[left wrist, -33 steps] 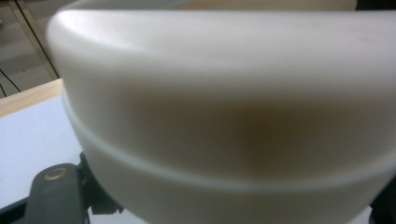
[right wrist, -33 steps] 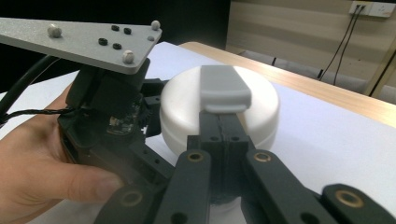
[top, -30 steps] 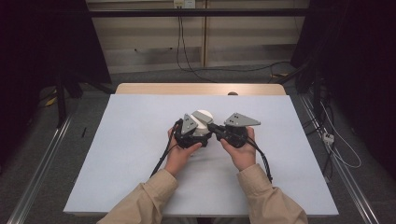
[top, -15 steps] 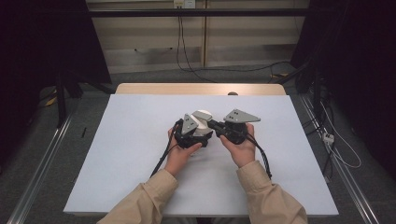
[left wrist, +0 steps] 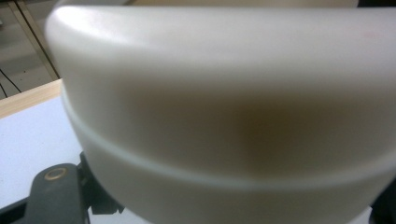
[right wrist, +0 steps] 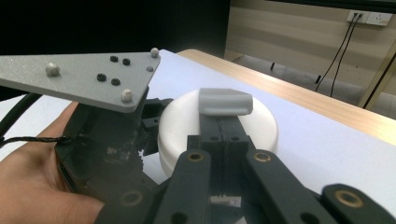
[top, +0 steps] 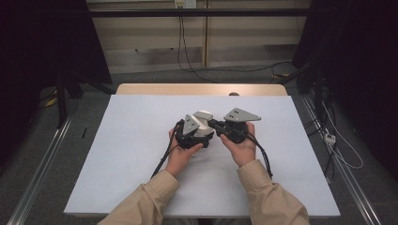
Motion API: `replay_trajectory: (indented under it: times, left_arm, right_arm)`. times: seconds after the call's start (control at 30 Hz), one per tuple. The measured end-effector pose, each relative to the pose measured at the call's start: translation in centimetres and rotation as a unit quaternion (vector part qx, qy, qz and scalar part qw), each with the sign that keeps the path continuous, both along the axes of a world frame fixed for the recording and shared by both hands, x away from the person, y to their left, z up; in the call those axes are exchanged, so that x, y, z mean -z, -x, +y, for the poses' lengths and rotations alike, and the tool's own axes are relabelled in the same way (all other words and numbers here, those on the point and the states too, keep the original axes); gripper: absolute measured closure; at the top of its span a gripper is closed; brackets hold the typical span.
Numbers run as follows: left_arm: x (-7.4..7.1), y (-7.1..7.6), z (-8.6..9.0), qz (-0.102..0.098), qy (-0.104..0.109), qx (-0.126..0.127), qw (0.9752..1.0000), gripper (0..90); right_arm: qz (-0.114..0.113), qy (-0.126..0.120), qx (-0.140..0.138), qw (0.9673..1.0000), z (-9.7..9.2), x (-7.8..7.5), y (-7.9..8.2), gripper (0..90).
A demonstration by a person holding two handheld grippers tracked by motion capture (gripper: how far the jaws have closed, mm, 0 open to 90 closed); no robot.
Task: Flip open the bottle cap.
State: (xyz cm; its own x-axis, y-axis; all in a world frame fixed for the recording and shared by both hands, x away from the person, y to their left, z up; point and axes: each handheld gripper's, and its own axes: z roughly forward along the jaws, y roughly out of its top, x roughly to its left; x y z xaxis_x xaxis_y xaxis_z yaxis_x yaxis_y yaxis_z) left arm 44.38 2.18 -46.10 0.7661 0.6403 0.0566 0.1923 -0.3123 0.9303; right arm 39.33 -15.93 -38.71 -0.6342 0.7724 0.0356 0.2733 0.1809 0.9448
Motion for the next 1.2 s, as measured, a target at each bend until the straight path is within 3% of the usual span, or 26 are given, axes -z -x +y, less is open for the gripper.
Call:
replay_trajectory:
  times: [1.2]
  left_arm:
    - [0.0, -0.1, 0.0, 0.007, 0.008, -0.002, 0.9999, 18.6]
  right_arm:
    - [-0.005, 0.005, 0.000, 1.0000, 1.2, -1.2, -1.5, 90.0]
